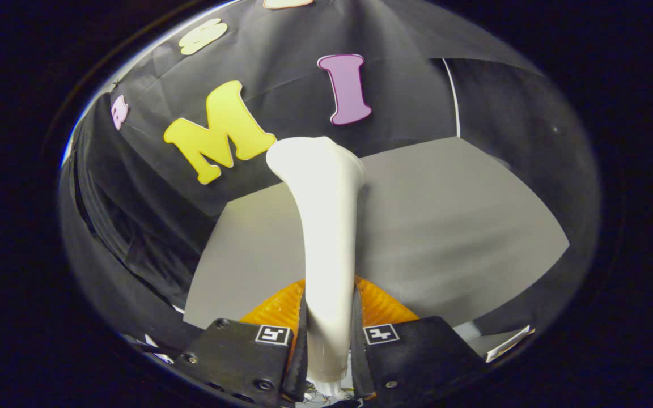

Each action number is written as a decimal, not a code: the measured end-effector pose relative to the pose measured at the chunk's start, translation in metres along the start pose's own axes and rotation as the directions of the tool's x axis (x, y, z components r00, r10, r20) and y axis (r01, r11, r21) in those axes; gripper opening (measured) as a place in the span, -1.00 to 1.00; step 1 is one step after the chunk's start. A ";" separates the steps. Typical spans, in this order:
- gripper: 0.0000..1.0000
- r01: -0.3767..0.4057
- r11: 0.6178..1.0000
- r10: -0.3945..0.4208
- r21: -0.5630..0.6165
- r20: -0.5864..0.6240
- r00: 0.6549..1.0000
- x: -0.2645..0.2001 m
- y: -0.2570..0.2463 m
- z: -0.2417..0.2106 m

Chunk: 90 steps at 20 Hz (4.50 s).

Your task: Iron the clothes twice with a garment steamer, once on the left side and once on the right side.

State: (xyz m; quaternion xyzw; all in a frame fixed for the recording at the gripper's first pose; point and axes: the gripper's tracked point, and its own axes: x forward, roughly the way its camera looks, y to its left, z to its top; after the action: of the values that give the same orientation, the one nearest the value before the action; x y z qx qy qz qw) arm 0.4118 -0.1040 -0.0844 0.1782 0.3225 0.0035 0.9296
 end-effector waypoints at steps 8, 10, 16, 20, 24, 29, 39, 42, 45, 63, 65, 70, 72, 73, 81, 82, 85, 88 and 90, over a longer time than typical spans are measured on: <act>-0.33 -0.001 0.998 0.016 -0.057 0.271 0.963 -0.107 0.083 0.030; -0.32 -0.002 0.997 0.028 -0.079 0.339 0.941 -0.135 0.111 0.038; -0.33 0.017 0.991 0.054 -0.131 0.522 0.851 -0.215 0.203 0.053; -0.33 0.033 0.988 0.062 -0.150 0.589 0.806 -0.236 0.269 0.062; -0.33 0.067 0.983 0.061 -0.173 0.643 0.763 -0.250 0.330 0.071; -0.33 0.099 0.976 0.059 -0.193 0.674 0.736 -0.249 0.384 0.085; -0.33 0.119 0.959 0.081 -0.257 0.652 0.754 -0.208 0.433 0.103; -0.33 0.125 0.955 0.080 -0.270 0.640 0.764 -0.193 0.438 0.103; -0.33 0.127 0.950 0.086 -0.285 0.630 0.772 -0.184 0.440 0.097; -0.33 0.122 0.935 0.087 -0.332 0.548 0.832 -0.149 0.412 0.014; -0.33 0.125 0.934 0.081 -0.335 0.538 0.839 -0.145 0.408 0.004; -0.33 0.137 0.930 0.064 -0.342 0.516 0.854 -0.136 0.398 -0.015; -0.33 0.140 0.927 0.058 -0.348 0.503 0.862 -0.129 0.393 -0.024; -0.33 0.141 0.926 0.056 -0.350 0.497 0.866 -0.126 0.391 -0.029; -0.33 0.164 0.921 0.017 -0.354 0.456 0.890 -0.103 0.368 -0.060; -0.33 0.167 0.920 0.012 -0.354 0.452 0.892 -0.101 0.365 -0.063; -0.33 0.177 0.918 -0.002 -0.355 0.442 0.897 -0.094 0.355 -0.075; -0.33 0.186 0.913 -0.015 -0.363 0.425 0.905 -0.086 0.347 -0.088; -0.33 0.190 0.911 -0.024 -0.367 0.412 0.911 -0.078 0.343 -0.092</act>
State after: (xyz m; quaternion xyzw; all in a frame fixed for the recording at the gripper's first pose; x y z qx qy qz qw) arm 0.3314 0.2379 0.0096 -0.0364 0.1283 -0.0194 0.9909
